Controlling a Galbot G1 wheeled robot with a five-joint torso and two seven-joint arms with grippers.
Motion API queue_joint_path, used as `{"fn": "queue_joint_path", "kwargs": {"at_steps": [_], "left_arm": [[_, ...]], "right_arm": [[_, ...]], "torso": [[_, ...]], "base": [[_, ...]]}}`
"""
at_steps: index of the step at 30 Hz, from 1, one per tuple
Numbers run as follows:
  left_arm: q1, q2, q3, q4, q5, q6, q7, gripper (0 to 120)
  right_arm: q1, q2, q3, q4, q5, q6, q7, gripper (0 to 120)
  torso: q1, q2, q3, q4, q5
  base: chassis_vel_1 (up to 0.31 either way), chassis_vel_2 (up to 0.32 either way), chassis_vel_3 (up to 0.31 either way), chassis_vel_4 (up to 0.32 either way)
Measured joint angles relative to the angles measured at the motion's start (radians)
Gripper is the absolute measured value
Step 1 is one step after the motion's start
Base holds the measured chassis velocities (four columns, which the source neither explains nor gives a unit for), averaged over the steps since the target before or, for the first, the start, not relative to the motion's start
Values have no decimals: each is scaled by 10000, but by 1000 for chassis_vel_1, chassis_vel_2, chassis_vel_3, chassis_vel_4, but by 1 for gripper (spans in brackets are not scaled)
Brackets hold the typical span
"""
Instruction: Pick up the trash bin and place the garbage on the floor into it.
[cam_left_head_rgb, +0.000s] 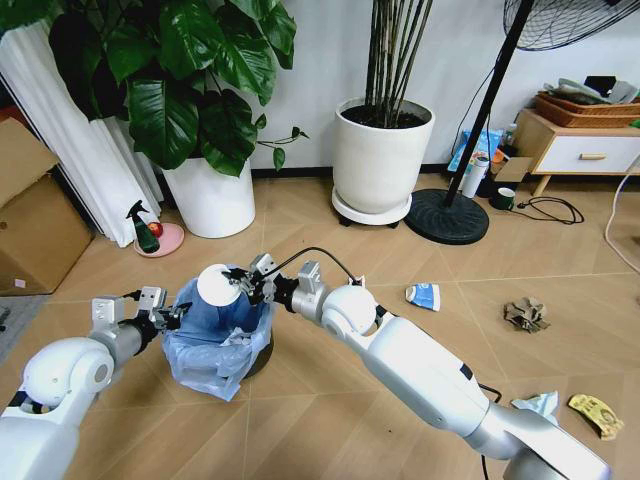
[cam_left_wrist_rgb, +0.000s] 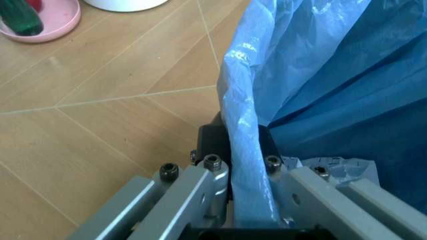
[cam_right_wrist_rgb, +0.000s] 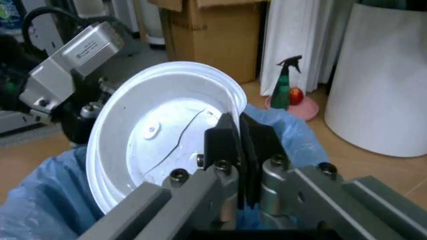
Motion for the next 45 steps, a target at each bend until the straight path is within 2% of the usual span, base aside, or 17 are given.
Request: {"fn": "queue_joint_path", "kwargs": {"at_steps": [5,7,12,14,15,17,18,20,22,23,27,30,33,35,37,42,45], "left_arm": [[19,-33,-7,1,1,0,11,0],[1,-52,-17,-3,4,-4,12,0],[0,-61,-37,-19,5,-6,15,0],[7,-77,-58,-41,9,-9,20,0],[7,-77,-58,-41,9,-9,20,0],[15,-93,-89,-56,11,-12,22,0],[15,-93,-89,-56,11,-12,22,0],[40,-103,-130,-68,14,-13,26,0],[57,-107,-159,-70,20,-15,31,0],[88,-123,-212,-75,31,-19,43,0],[152,-161,-317,-98,47,-26,95,0],[164,-171,-342,-99,56,-30,111,0],[174,-220,-424,-114,73,-38,166,0],[178,-234,-441,-124,73,-40,175,0],[211,-275,-495,-132,74,-44,222,0],[441,-329,-705,-186,123,-75,303,0],[645,-351,-903,-267,175,-101,330,0]], "right_arm": [[2,35,-93,58,-35,-91,87,14],[10,21,-129,77,-39,-105,127,29],[4,-3,-134,107,-40,-106,174,39],[-26,-8,-134,160,-31,-116,226,52],[-26,-8,-134,160,-31,-116,226,52],[-52,-4,-102,180,-25,-115,320,64],[-52,-4,-102,180,-25,-115,320,64],[-83,1,4,273,7,-114,457,75],[-102,0,81,323,18,-114,536,79],[-146,-21,241,434,28,-113,725,87],[-356,-166,824,729,16,-197,1038,98],[-459,-266,1066,817,2,-240,1166,100],[-1077,-627,2230,1052,-170,-658,1635,100],[-1274,-718,2504,1079,-230,-735,1835,100],[-1845,-1003,3203,1102,-527,-1009,2695,100],[-2489,-1298,3768,1079,-632,-1289,3760,100],[-2819,-1308,4137,836,-806,-1328,4025,100]], "torso": [[0,0,0,0,-1],[0,0,0,0,-1],[0,0,0,-1,-1],[0,0,0,-1,0],[0,0,0,-1,0],[0,0,0,0,0],[0,0,0,0,0],[0,0,0,-1,0],[0,0,0,0,0],[0,0,0,0,0],[0,0,0,1,1],[0,0,0,1,0],[-1,0,-1,0,2],[0,0,-1,0,2],[0,0,-1,-4,3],[0,0,-1,-8,2],[-1,0,-1,4,4]], "base": [[0,0,0,0],[0,0,0,0],[0,0,0,0],[0,0,0,0],[0,0,0,0],[0,0,0,0],[0,0,0,0],[0,0,0,0],[0,0,0,0],[0,0,0,0],[0,0,0,0],[0,0,0,0],[0,0,0,0],[0,0,0,0],[0,0,0,0],[0,0,0,0],[0,0,0,0]]}}
